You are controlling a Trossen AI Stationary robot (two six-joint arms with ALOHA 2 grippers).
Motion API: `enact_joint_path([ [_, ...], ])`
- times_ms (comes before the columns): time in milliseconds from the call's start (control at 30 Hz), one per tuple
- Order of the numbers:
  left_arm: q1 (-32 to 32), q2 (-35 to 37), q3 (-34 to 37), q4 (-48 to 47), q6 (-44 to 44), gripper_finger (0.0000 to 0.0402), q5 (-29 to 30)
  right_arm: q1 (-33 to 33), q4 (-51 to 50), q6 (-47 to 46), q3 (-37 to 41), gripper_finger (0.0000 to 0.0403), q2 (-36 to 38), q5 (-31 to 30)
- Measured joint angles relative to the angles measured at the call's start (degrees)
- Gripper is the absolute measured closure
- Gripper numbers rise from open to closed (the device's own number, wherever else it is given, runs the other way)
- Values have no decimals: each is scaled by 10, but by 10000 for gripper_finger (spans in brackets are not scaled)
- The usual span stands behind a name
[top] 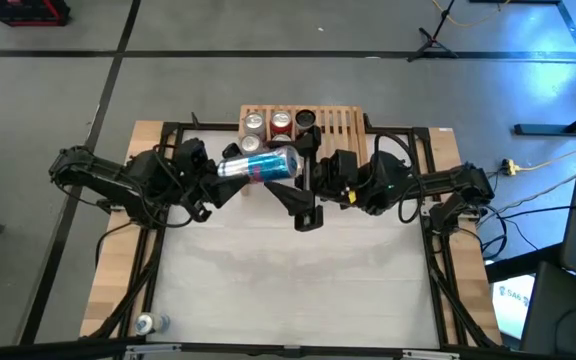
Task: Place canned beverage on shelf
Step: Put the right blue soda can on the shelf
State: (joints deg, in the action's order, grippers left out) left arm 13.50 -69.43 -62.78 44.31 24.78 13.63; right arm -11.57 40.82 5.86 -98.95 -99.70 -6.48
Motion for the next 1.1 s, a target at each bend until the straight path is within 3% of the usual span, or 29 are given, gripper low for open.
enact_joint_path([
  [300, 0, 0, 0, -1, -19, 172, -8, 5, -4, 7, -9, 192, 1, 2],
  [467, 0, 1, 0, -8, -23, 142, -13, 5, -17, 11, -9, 192, 6, 1],
  [700, 0, 28, 0, -71, -13, 115, 6, 3, -131, 19, -9, 192, 44, -15],
  [833, 0, 68, 0, -146, -23, 103, 17, 3, -212, 20, -9, 192, 78, -25],
  [1100, 0, 157, 0, -339, -30, 97, 17, 4, -399, 3, -9, 192, 148, -109],
])
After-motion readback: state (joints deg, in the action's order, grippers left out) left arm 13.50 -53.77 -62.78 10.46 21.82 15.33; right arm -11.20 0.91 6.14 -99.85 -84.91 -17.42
